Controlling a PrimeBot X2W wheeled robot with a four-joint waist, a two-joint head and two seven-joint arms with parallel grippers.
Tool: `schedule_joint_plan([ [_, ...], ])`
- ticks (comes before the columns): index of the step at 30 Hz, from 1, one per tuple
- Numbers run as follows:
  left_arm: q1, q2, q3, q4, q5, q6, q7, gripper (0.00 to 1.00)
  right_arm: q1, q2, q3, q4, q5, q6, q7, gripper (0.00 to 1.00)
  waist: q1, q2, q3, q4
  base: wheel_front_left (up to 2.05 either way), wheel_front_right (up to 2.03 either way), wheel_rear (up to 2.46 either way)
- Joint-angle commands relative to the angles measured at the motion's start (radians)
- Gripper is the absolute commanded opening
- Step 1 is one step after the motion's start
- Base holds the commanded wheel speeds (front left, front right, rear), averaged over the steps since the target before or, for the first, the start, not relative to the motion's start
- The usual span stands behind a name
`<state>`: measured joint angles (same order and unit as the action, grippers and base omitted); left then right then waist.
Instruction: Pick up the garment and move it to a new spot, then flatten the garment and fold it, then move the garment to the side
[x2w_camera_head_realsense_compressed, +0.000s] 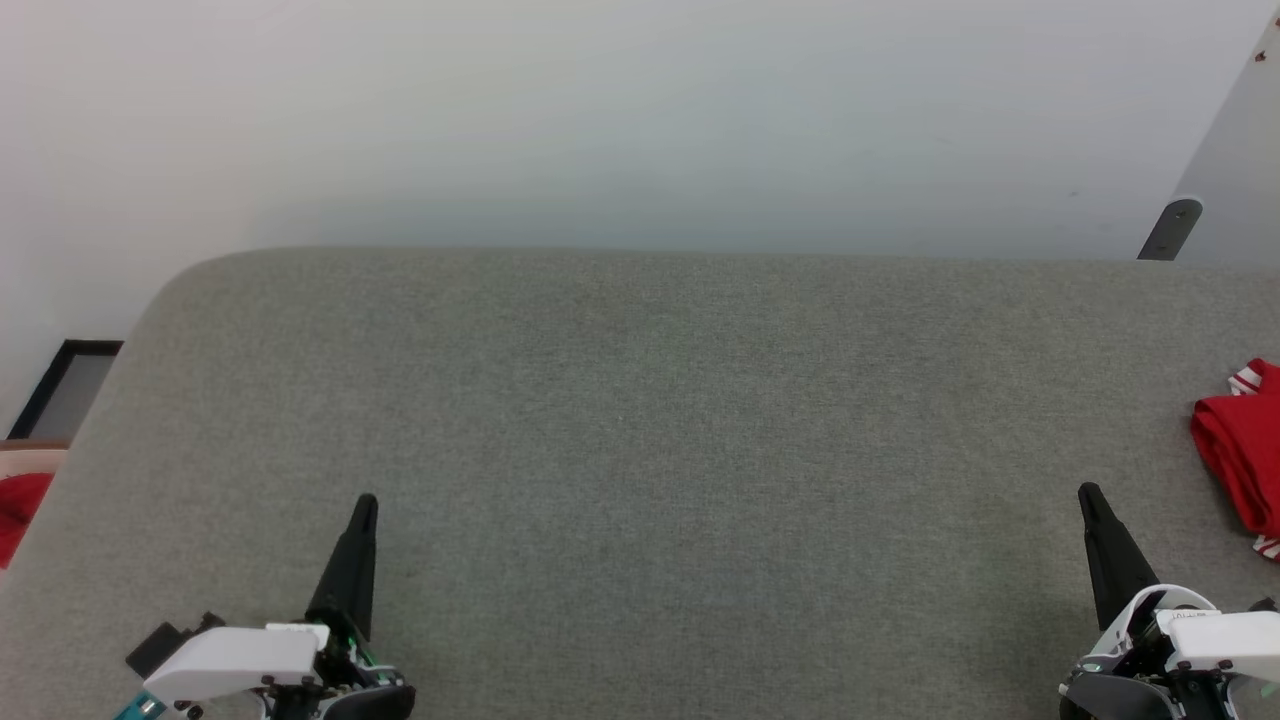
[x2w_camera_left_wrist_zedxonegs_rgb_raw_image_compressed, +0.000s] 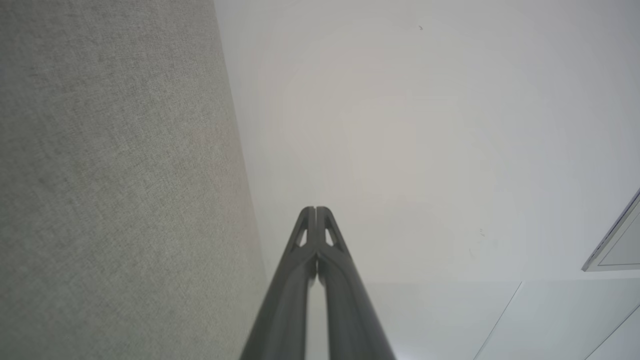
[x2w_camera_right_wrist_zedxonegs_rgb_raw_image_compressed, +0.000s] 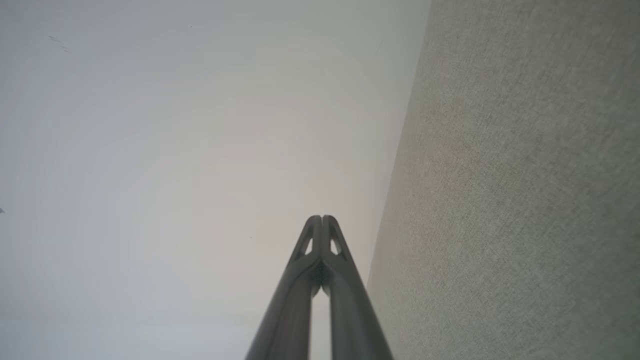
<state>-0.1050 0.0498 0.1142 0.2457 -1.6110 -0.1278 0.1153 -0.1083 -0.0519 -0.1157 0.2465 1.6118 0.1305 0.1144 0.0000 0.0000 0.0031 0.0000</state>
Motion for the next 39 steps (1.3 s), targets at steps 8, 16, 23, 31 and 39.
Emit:
schedule_joint_plan([
  [8, -0.01, -0.001, 0.003, 0.001, -0.002, -0.005, 0.003, 0.0, -0.004, 0.004, 0.003, 0.0, 0.002, 0.0, 0.0, 0.0, 0.0, 0.0, 0.0, 0.0, 0.0, 0.0, 0.0],
  [16, -0.01, -0.001, 0.003, 0.001, -0.002, -0.005, 0.002, 0.0, -0.004, 0.004, 0.003, 0.0, 0.002, 0.0, 0.0, 0.0, 0.0, 0.0, 0.0, 0.0, 0.0, 0.0, 0.0],
  [23, -0.01, -0.001, 0.003, 0.001, -0.003, -0.005, 0.002, 0.0, -0.004, 0.004, 0.003, 0.0, 0.002, 0.0, 0.0, 0.0, 0.0, 0.0, 0.0, 0.0, 0.0, 0.0, 0.0],
  [31, -0.01, -0.001, 0.002, 0.001, -0.003, -0.005, 0.002, 0.0, -0.004, 0.004, 0.003, 0.0, 0.002, 0.0, 0.0, 0.0, 0.0, 0.0, 0.0, 0.0, 0.0, 0.0, 0.0],
  [39, -0.01, -0.001, 0.002, 0.001, -0.003, -0.005, 0.002, 0.0, -0.004, 0.004, 0.003, 0.0, 0.002, 0.0, 0.0, 0.0, 0.0, 0.0, 0.0, 0.0, 0.0, 0.0, 0.0],
])
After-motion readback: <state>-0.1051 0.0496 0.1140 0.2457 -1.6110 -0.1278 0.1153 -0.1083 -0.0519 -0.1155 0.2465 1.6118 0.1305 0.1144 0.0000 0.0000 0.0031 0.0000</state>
